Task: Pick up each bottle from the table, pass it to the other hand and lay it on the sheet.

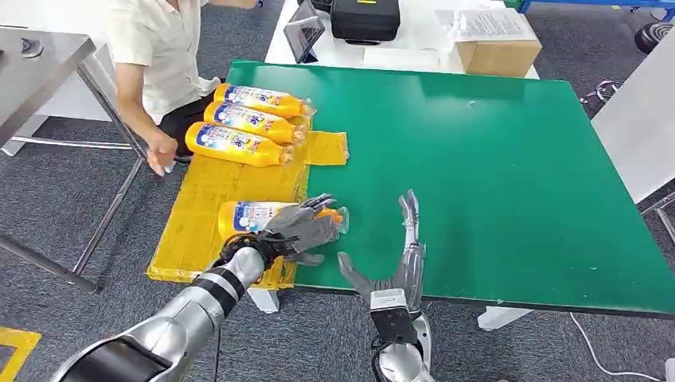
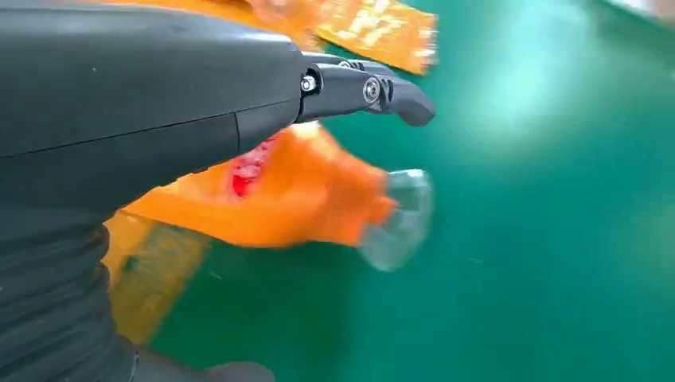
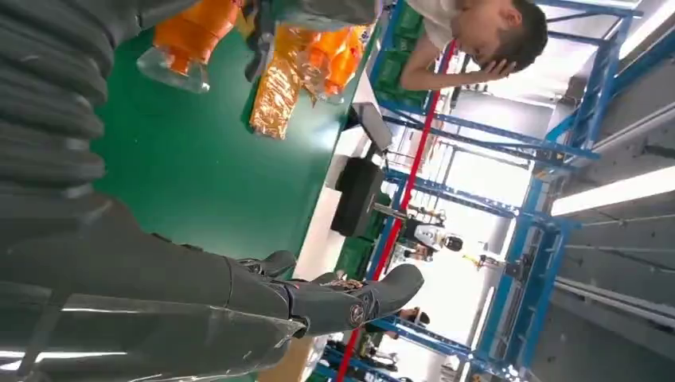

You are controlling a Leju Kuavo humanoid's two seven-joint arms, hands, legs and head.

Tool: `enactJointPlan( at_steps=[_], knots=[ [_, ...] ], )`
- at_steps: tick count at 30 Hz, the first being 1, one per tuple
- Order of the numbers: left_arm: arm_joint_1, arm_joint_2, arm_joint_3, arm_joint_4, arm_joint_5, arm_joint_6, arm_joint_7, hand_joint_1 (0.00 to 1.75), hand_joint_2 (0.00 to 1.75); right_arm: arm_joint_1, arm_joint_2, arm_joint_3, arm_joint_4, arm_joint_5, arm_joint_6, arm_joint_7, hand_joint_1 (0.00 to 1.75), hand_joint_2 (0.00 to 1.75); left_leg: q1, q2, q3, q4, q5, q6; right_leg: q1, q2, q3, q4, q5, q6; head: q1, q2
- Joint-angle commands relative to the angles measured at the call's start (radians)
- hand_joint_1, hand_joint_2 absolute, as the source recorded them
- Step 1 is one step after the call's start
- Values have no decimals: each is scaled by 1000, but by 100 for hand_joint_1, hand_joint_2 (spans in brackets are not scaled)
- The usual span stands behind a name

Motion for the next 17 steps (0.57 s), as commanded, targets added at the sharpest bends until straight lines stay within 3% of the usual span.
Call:
enactJointPlan(
  at_steps=[1, 2, 3, 5, 8, 15, 17],
  knots=[
    [128, -13, -11, -295, 155, 20, -70, 0, 175, 2, -28, -8, 12, 11, -2, -1, 0, 175, 0, 0, 5, -1, -2, -1, 0, 1, 5, -1, -2, -2, 0, 0],
    [128, -13, -11, -295, 155, 20, -70, 0, 175, 2, -28, -8, 12, 11, -2, -1, 0, 175, 0, 0, 3, -1, -1, -1, 0, 0, 3, -1, -1, -1, 0, 0],
    [217, -14, -5, -457, 302, 22, -83, 0, 175, 16, -40, 6, -23, -25, -2, -1, 0, 175, 1, 0, 4, 0, -2, -1, 1, 0, 4, 0, -2, -2, 0, 0],
    [273, -12, -15, -548, 425, 33, -89, 0, 175, 25, -57, 34, -55, -100, 5, -1, 0, 175, 0, 1, 5, -1, -2, -1, 0, 1, 4, -1, -2, -1, 0, 0],
    [336, -1, -26, -648, 580, 15, -70, 0, 175, 57, -59, 12, -114, -216, 100, -1, 0, 175, 0, 3, 4, -1, -3, -2, 0, 3, 3, 0, -2, -1, 0, 0],
    [336, -1, -26, -648, 580, 15, -70, 0, 175, 57, -59, 12, -114, -216, 100, -1, 0, 175, 0, 0, 2, -1, -2, -2, 1, 1, 2, -1, -1, -1, 0, 0],
    [377, 1, -11, -696, 746, -2, -71, 0, 175, 95, -54, -36, -186, -300, 221, -1, 0, 175, 1, 1, 6, -1, -3, -3, 1, 1, 5, -1, -2, -2, 0, 0]
  ],
)
